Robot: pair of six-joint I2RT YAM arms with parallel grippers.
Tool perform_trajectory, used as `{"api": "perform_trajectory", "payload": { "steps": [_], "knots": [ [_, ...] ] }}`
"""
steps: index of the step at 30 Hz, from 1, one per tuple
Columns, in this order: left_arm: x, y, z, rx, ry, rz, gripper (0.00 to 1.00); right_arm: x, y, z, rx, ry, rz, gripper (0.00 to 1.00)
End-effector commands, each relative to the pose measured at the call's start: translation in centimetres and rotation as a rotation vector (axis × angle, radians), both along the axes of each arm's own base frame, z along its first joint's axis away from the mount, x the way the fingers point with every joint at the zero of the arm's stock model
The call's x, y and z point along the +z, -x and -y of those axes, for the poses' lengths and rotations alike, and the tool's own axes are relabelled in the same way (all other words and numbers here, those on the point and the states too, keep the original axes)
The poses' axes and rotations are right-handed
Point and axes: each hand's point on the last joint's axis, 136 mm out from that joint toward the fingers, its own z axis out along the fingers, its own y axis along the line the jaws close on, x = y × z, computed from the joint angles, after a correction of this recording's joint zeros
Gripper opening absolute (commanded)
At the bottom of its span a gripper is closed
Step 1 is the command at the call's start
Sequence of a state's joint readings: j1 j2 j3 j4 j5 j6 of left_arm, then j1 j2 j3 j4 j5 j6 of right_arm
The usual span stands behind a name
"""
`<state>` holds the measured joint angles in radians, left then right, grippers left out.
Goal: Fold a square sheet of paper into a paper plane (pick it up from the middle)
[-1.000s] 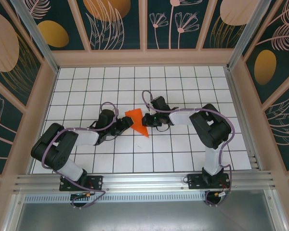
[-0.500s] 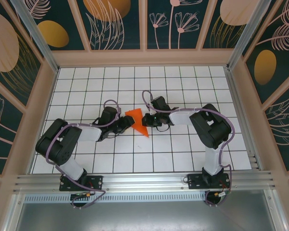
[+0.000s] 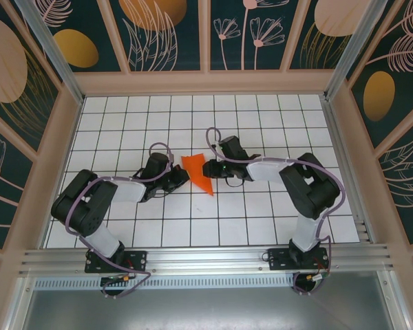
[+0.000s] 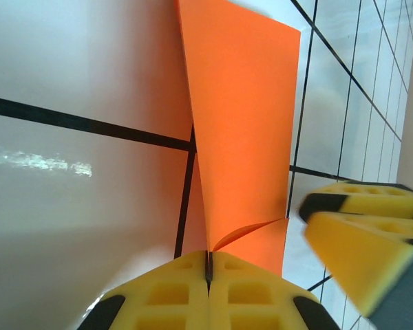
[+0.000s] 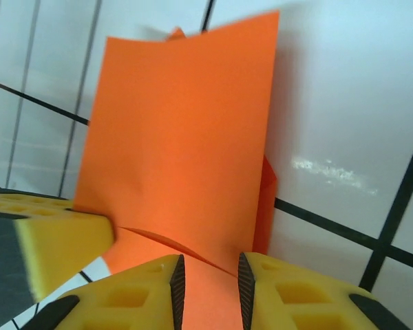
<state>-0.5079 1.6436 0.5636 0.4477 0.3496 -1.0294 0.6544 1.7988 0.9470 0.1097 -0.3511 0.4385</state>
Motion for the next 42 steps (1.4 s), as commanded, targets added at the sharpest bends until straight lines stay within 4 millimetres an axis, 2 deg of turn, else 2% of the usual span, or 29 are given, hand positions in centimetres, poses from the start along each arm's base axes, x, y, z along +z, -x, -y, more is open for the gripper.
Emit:
{"api": "perform_trajectory", "payload": {
  "steps": [1,6,12,14,23,32,42],
  "knots": [
    [1.7,-0.9,-0.1,0.030,-0.028,0.047,0.00,3.5,-1.4,0.3,-0.014,-0.021,0.176,0.32],
    [2.5,-1.3,-0.2,0.055,-0.061,0.057,0.00,5.5,0.1,0.4,0.063,-0.017,0.372,0.34],
    [2.5,-1.8,0.5,0.048,-0.082,0.046,0.00,5.7,2.4,-0.5,0.180,0.019,0.568,0.37],
    [2.5,-2.0,0.5,0.046,-0.094,0.044,0.00,5.4,3.3,-0.7,0.208,0.029,0.631,0.38],
    [2.7,-2.3,0.7,0.037,-0.118,0.040,0.00,3.4,4.7,-1.6,0.305,0.090,0.738,0.37],
    [2.9,-2.3,0.8,0.033,-0.116,0.034,0.00,1.6,4.3,-3.2,0.378,0.171,0.846,0.33],
    [3.0,-2.3,1.1,0.022,-0.109,0.032,0.00,0.4,2.8,-5.0,0.383,0.210,0.893,0.32]
  ]
}}
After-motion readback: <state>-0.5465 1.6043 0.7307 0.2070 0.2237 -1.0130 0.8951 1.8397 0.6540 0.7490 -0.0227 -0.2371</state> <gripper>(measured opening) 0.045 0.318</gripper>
